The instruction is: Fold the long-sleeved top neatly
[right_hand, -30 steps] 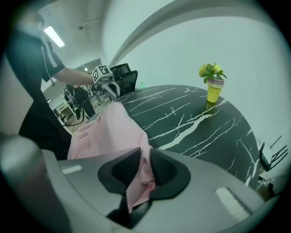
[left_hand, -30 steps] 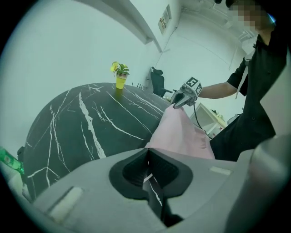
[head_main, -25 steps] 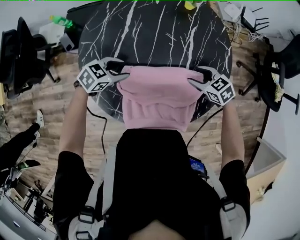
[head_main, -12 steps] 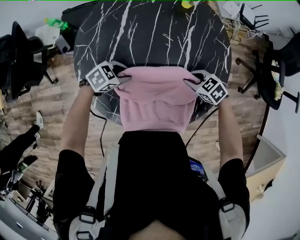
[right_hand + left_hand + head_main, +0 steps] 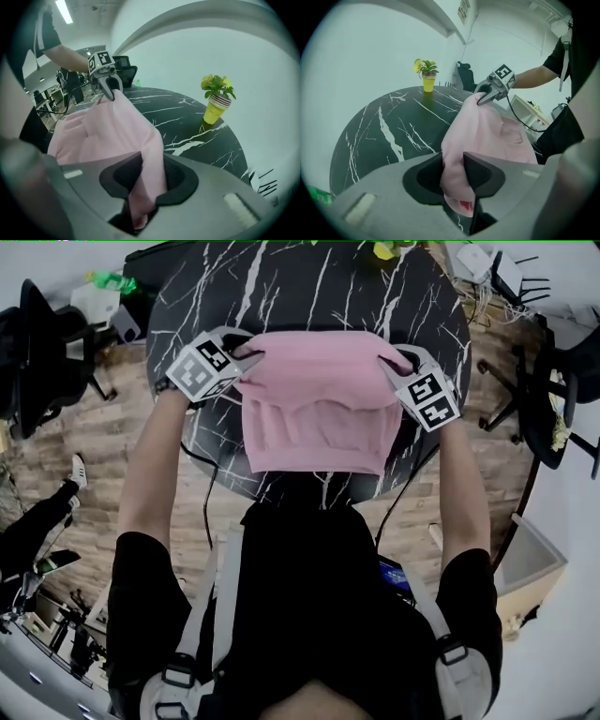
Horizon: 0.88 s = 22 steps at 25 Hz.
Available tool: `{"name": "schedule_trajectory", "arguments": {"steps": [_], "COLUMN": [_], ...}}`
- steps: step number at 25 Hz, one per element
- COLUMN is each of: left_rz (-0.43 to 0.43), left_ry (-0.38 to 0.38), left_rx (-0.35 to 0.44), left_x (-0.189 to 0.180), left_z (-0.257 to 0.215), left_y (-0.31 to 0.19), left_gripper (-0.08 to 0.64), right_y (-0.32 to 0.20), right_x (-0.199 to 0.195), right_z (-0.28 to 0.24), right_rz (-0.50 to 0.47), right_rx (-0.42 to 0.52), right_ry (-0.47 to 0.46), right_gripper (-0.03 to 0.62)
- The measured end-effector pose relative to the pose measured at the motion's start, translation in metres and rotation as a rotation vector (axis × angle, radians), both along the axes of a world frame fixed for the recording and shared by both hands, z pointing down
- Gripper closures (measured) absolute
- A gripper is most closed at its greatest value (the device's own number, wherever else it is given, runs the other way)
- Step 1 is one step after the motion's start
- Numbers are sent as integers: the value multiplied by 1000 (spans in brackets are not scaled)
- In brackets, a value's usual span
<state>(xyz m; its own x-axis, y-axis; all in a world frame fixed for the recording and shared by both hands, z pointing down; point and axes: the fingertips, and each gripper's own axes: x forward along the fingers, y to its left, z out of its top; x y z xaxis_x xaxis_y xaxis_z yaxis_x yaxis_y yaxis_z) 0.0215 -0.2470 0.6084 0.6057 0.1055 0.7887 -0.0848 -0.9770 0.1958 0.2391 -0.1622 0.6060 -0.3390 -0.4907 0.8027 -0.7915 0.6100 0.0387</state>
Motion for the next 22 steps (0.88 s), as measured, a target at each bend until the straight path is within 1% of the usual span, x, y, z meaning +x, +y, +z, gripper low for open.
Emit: {"name": "schedule_trajectory", "arguments": {"steps": [3,5,7,11,15,18,22], "left_rz": [-31,-60,-62,-14,26,66,106], "left_ry": [6,27,40,60,92,102,110], "left_rx": [8,1,11,89,171,212,242], "left_x": [0,-2,-4,-14,-27,-35,-47], "left_z": [7,6,-1,-22,-46,-58,-66], "left_y": [-2,-2,1,17,45,78,122], "left_gripper": [426,426,426,426,426,423,420], "right_y": [-3,-2,1,18,51,82,126], "right_x": [0,-1,-3,-16,-30,-39,-51], "right_z": [6,3,-6,-32,-54,-63,-66], "right_rz": [4,-3,-19,-38,-49,-60,-64], "right_rx": [-3,14,44,118,176,192,194], "right_ry": [-6,-3,10,38,64,84,113], "right_gripper": [488,488,488,488,486,486,485]}}
